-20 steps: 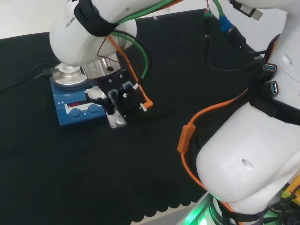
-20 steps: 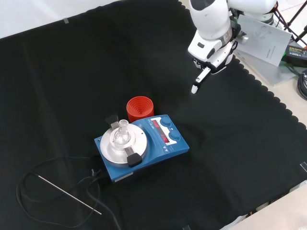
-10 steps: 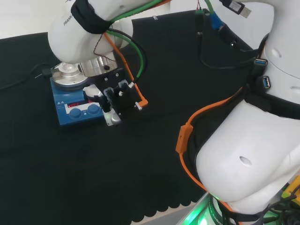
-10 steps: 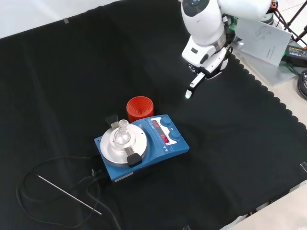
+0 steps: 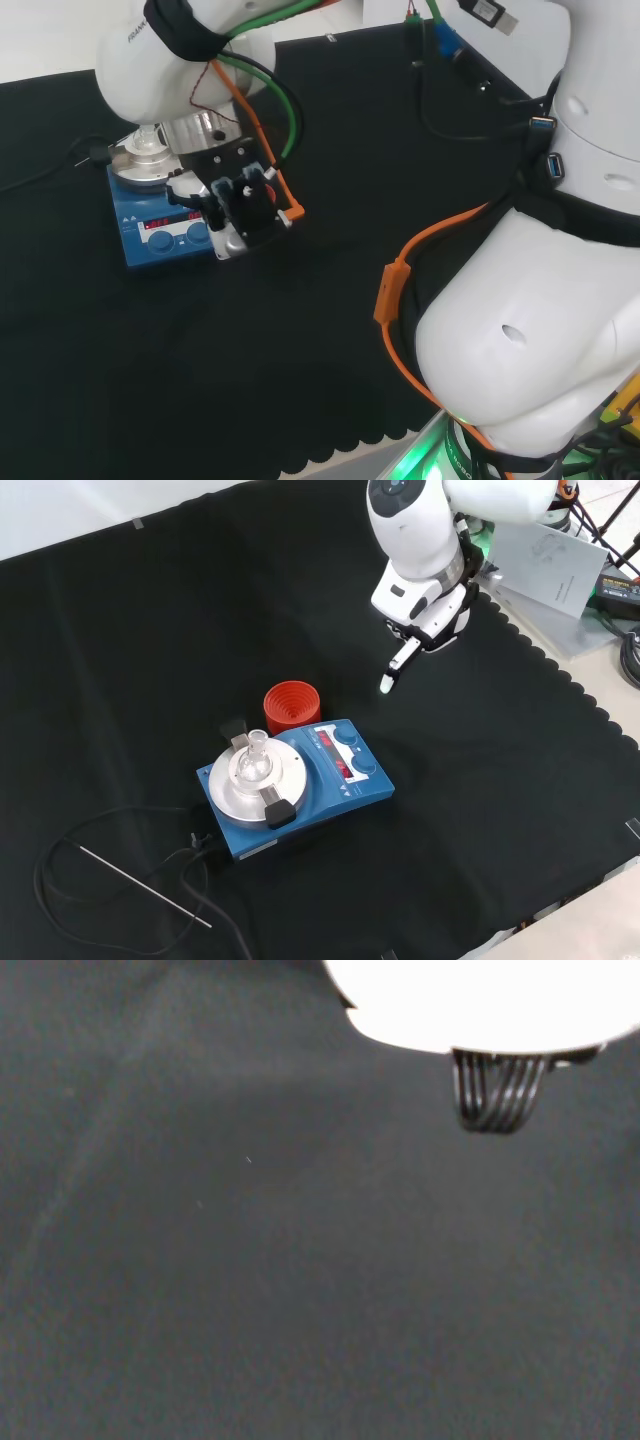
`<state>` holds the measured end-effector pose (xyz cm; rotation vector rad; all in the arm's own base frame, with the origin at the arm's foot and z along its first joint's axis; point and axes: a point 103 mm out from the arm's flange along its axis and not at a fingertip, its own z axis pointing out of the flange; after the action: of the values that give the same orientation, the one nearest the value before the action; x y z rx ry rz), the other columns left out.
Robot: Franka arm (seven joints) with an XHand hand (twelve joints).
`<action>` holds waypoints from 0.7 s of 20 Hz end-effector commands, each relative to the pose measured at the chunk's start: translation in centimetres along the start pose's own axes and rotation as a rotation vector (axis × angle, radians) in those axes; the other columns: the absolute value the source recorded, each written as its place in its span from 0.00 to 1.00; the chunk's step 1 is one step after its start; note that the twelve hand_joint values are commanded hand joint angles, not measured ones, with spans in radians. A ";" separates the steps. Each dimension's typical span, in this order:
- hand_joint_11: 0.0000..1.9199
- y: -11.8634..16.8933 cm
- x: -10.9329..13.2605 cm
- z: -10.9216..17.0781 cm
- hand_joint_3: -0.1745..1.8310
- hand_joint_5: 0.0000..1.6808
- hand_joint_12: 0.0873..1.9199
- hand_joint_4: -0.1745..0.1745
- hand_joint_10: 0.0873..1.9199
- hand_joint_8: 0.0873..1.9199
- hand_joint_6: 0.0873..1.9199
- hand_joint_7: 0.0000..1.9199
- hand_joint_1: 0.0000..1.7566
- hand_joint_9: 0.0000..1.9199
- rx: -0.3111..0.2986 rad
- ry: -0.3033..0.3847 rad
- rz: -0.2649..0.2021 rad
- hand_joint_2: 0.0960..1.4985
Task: Turn on the heater.
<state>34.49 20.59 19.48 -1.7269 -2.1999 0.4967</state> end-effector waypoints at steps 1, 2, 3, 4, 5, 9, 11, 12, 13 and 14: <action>0.83 1.0 1.1 0.0 0.72 0.00 0.77 0.40 0.72 0.74 0.22 0.94 0.94 0.95 0.015 -0.016 -0.024 0.29; 0.83 1.0 1.2 0.1 0.72 0.00 0.77 0.40 0.72 0.74 0.22 0.94 0.94 0.95 0.015 -0.020 -0.025 0.29; 0.83 0.9 1.2 0.1 0.72 0.00 0.77 0.40 0.72 0.74 0.22 0.94 0.94 0.95 0.014 -0.021 -0.023 0.29; 0.83 0.9 1.3 0.2 0.72 0.00 0.77 0.40 0.72 0.74 0.22 0.94 0.94 0.94 0.014 -0.024 -0.023 0.29; 0.83 0.8 1.3 0.3 0.72 0.00 0.77 0.40 0.72 0.74 0.22 0.94 0.94 0.94 0.013 -0.028 -0.022 0.29; 0.82 0.7 1.4 0.8 0.72 0.00 0.77 0.40 0.73 0.74 0.22 0.94 0.94 0.95 0.017 -0.044 -0.018 0.29; 0.82 0.9 1.4 1.1 0.72 0.00 0.77 0.40 0.73 0.74 0.22 0.94 0.94 0.94 0.021 -0.057 -0.014 0.29; 0.82 1.0 1.4 1.2 0.72 0.01 0.77 0.40 0.73 0.74 0.22 0.94 0.94 0.95 0.023 -0.065 -0.012 0.29; 0.82 1.2 1.3 1.4 0.72 0.01 0.77 0.40 0.73 0.74 0.22 0.94 0.94 0.94 0.025 -0.069 -0.009 0.29; 0.82 1.4 1.3 1.5 0.72 0.01 0.77 0.40 0.73 0.74 0.22 0.94 0.94 0.94 0.028 -0.070 -0.005 0.29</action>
<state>34.58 22.01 18.36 -1.7040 -2.2324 0.5601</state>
